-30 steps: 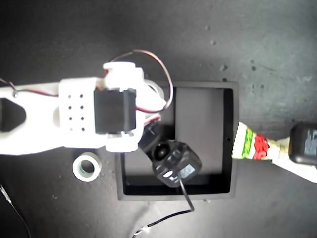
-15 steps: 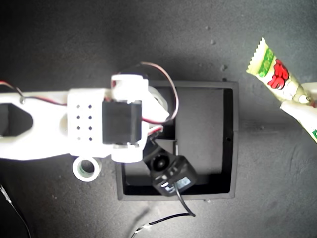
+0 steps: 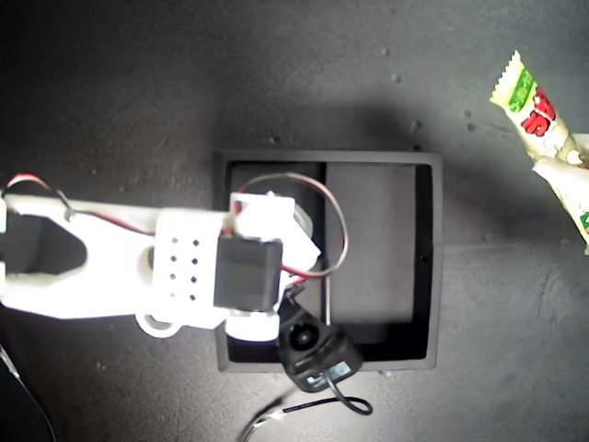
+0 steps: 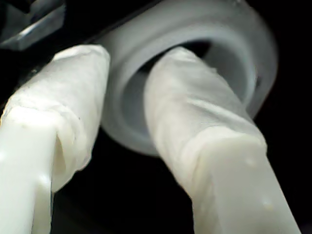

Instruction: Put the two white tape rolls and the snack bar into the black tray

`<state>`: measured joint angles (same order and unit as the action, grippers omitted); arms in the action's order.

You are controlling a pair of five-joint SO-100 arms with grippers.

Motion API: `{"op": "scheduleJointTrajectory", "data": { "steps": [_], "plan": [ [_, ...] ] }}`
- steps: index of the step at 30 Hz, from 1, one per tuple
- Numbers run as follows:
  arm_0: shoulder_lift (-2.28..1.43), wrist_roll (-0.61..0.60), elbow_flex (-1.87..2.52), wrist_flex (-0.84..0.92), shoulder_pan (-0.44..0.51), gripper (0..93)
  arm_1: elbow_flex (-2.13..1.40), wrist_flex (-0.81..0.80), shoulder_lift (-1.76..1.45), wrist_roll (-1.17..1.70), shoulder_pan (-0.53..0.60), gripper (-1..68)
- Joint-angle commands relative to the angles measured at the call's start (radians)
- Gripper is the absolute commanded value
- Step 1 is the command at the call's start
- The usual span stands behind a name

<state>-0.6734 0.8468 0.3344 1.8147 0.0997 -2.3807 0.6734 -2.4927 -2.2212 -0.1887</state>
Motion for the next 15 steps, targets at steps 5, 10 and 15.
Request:
{"op": "scheduleJointTrajectory", "data": {
  "steps": [5,10,15],
  "plan": [
    [-0.038,0.003,-0.005,0.020,-0.054,15.3,0.080,-0.100,-0.018,0.526,0.017,-0.8],
    [-0.253,-0.044,0.026,0.020,-0.117,15.6,0.276,0.072,-0.023,1.063,0.008,-0.8],
    [-0.644,-0.025,0.152,0.020,-0.170,15.5,0.236,-0.031,-0.025,0.627,-0.092,-0.8]
  ]
}}
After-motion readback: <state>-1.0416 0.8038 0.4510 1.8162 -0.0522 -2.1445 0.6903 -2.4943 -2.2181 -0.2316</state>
